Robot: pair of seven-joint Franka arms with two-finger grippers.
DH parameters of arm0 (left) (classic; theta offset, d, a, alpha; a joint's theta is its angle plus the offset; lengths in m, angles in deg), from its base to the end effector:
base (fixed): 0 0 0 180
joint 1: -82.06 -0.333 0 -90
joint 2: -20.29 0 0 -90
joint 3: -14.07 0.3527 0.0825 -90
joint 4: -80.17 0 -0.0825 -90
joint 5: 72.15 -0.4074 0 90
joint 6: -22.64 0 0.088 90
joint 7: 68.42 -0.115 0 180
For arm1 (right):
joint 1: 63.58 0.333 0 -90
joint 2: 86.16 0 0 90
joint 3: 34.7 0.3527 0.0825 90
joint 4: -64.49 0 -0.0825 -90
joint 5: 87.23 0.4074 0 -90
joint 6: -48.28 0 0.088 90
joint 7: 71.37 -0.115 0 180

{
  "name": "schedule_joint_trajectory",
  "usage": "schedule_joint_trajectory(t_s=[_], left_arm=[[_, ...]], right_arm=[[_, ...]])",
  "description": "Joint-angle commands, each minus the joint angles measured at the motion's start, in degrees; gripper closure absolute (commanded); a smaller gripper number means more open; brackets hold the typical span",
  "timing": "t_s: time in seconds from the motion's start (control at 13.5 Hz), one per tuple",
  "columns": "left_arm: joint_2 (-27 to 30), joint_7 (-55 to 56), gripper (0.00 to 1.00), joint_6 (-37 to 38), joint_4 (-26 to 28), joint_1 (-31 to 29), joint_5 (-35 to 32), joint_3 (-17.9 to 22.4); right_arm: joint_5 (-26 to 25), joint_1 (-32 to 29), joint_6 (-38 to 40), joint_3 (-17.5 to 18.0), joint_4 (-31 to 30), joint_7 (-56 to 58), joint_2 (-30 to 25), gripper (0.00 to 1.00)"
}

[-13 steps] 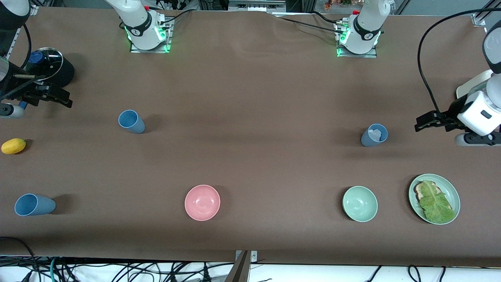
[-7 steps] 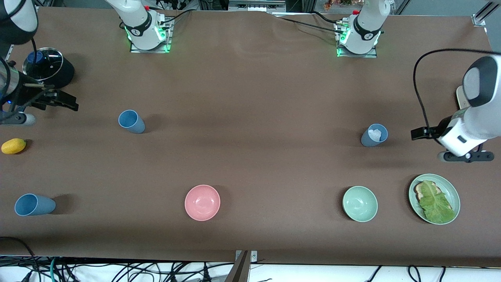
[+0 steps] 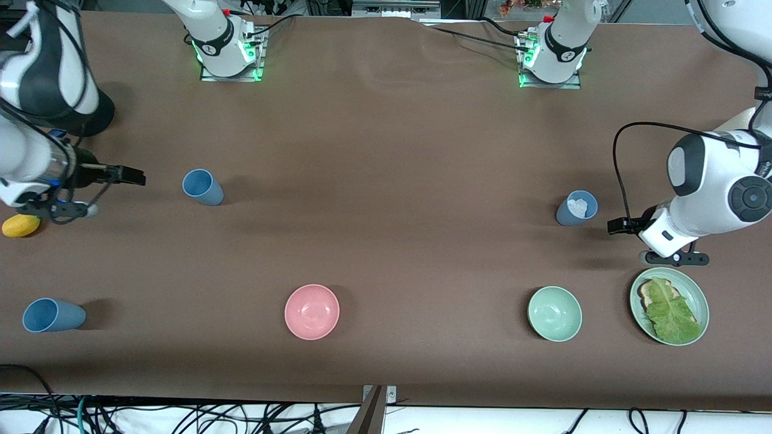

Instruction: Stack blue cups with both arms

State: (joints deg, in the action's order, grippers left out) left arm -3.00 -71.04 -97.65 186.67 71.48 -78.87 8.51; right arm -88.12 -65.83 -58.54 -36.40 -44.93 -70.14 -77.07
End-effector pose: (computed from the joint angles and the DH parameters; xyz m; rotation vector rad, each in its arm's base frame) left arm 0.6457 0.0670 0.3002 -3.0844 0.0322 0.2570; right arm 0.5960 -0.0419 0.4159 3.1147 -0.0647 -0.3199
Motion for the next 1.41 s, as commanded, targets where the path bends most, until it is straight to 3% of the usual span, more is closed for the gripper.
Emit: schedule_joint_trajectory(t_s=[0.0, 0.22, 0.37, 0.45, 0.59, 0.82, 0.89, 1.34], left_arm=[[3.5, -0.7, 0.00, -0.2, 4.7, -0.1, 0.7, -0.5], [5.8, -0.6, 0.00, 0.8, 9.0, -0.2, 0.7, -1.7], [5.5, -0.5, 0.01, 0.6, 10.6, -0.2, 0.7, -2.2], [5.1, -0.6, 0.06, 0.2, 11.0, -0.3, 0.7, -2.2], [2.5, -0.8, 0.33, -1.4, 10.7, -0.1, 0.8, -2.2], [1.7, -0.4, 0.95, -1.9, 10.4, 0.6, 0.8, -2.4], [1.7, -0.5, 1.00, -1.8, 10.4, 0.6, 0.8, -2.6], [2.3, -0.3, 1.00, 0.2, 8.6, 0.6, 0.8, -3.0]], right_arm=[[-0.7, -0.3, -9.5, 0.4, -13.3, 0.7, -6.4, 0.00], [-0.7, -0.4, -19.0, 0.3, -21.7, 0.7, -8.0, 0.00], [-0.7, -0.3, -21.1, 0.4, -23.3, 0.7, -7.4, 0.00], [-0.7, -0.3, -21.8, 0.4, -23.4, 0.7, -7.1, 0.00], [-0.7, -0.3, -23.1, 0.4, -23.4, 0.7, -5.3, 0.00], [-0.7, -0.3, -24.4, 0.5, -23.4, 0.7, -3.2, 0.00], [-0.7, -0.2, -24.5, 0.6, -23.4, 0.7, -2.6, 0.00], [-0.8, 0.1, -25.5, 0.7, -23.4, 0.8, -0.4, 0.00]])
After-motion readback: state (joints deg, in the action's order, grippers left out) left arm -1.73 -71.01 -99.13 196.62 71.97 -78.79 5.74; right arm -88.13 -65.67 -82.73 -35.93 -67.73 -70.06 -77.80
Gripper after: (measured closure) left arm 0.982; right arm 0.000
